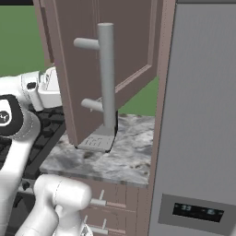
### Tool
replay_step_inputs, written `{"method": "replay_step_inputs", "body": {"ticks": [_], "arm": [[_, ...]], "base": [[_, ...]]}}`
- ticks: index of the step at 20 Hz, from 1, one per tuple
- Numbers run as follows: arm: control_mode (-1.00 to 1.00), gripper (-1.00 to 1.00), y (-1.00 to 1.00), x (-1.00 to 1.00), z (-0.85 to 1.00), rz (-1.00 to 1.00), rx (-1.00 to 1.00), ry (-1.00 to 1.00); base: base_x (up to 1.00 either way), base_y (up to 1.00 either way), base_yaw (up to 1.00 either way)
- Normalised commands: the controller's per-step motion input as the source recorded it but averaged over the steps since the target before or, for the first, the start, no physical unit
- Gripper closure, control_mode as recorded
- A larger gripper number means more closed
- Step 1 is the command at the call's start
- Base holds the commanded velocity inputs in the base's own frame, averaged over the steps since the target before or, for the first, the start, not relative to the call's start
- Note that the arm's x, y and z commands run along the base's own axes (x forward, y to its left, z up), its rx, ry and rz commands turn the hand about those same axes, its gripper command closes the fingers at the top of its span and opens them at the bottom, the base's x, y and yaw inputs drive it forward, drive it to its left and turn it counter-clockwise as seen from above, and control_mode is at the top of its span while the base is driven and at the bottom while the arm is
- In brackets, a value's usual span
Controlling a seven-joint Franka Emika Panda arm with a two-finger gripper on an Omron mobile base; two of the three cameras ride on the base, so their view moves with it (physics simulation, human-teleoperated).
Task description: Get the candle and the liquor from the cabinet and move them to the dining counter.
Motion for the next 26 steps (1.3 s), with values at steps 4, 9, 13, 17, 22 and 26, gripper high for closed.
{"method": "replay_step_inputs", "body": {"ticks": [4,9,13,17,22,26], "arm": [[-1.0,-1.0,-0.53,0.08,0.0,0.0,0.02,0.0],[-1.0,-1.0,-0.6,0.0,0.0,0.0,0.04,0.0],[-1.0,-1.0,-0.51,0.0,0.0,0.0,0.02,0.0],[-1.0,-1.0,-0.4,0.0,0.0,0.0,0.0,0.0],[-1.0,-1.0,-0.15,0.04,0.0,0.0,0.0,0.0],[-1.0,-1.0,-0.03,0.0,0.0,0.0,0.0,0.01]], "base": [[0.0,0.0,0.0],[0.0,0.0,0.0],[0.0,0.0,0.0],[0.0,0.0,0.0],[0.0,0.0,0.0],[0.0,0.0,0.0]]}}
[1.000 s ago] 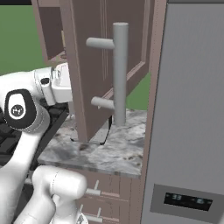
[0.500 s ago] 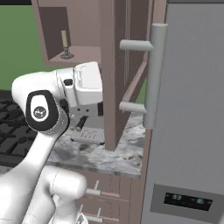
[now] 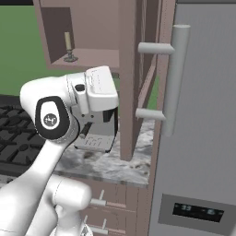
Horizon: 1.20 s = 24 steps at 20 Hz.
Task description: Get the candle and the liquor from the cabinet and move them to the dining counter.
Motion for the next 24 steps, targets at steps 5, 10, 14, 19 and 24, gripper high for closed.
{"method": "replay_step_inputs", "body": {"ticks": [5,10,14,19,24], "arm": [[-1.0,-1.0,0.0,0.0,0.0,0.0,0.0,0.0],[-1.0,-1.0,-0.22,0.05,0.0,0.0,0.0,0.0],[-1.0,-1.0,-0.32,0.2,0.0,0.0,0.0,0.0],[-1.0,-1.0,-0.15,0.02,0.0,0.0,0.0,0.0],[-1.0,-1.0,0.0,0.0,0.0,0.0,0.0,0.0]], "base": [[0.0,0.0,0.0],[0.0,0.0,0.0],[0.0,0.0,0.0],[0.0,0.0,0.0],[0.0,0.0,0.0]]}}
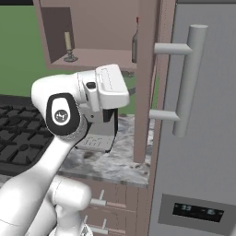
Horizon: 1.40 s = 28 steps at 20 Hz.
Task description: Get the candle and the liquor from the cabinet and move them to the dining counter.
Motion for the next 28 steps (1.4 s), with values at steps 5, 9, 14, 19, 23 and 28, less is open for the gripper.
{"method": "replay_step_inputs", "body": {"ticks": [5,9,14,19,23,28], "arm": [[-1.0,-1.0,0.24,-0.07,0.0,0.0,0.0,0.02],[-1.0,-1.0,0.7,0.0,0.0,0.08,0.0,0.05],[-1.0,-1.0,0.64,0.0,0.01,0.12,0.0,0.11],[-1.0,-1.0,0.19,0.0,0.01,0.17,0.0,0.13],[-1.0,-1.0,0.18,0.0,0.0,0.17,0.0,0.13],[-1.0,-1.0,0.15,0.0,0.0,0.16,0.0,0.08]], "base": [[0.0,0.0,0.0],[0.0,0.0,0.0],[0.0,0.0,0.0],[0.0,0.0,0.0],[0.0,0.0,0.0],[0.0,0.0,0.0]]}}
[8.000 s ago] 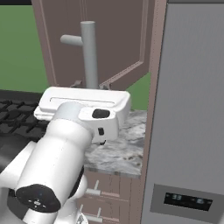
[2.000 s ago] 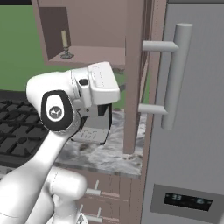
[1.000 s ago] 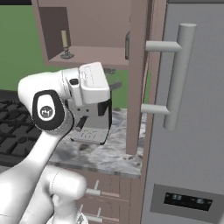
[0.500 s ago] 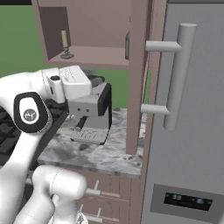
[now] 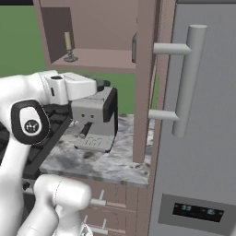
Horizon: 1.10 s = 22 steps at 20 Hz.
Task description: Get the candle and the liquor from the cabinet and move them to the dining counter.
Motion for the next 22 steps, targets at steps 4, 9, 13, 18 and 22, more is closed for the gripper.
{"method": "replay_step_inputs", "body": {"ticks": [4,9,13,18,22], "arm": [[-1.0,-1.0,0.04,0.0,0.0,0.18,0.0,0.02],[-1.0,-1.0,0.0,0.0,0.0,0.24,0.0,0.01],[-1.0,-1.0,0.07,0.0,0.0,0.25,0.0,0.01],[-1.0,-1.0,0.37,0.0,0.01,0.16,0.0,0.01],[-1.0,-1.0,0.42,0.0,0.04,0.04,0.03,0.03]], "base": [[0.0,0.0,0.0],[0.0,0.0,0.0],[0.0,0.0,0.0],[0.0,0.0,0.0],[0.0,0.0,0.0]]}}
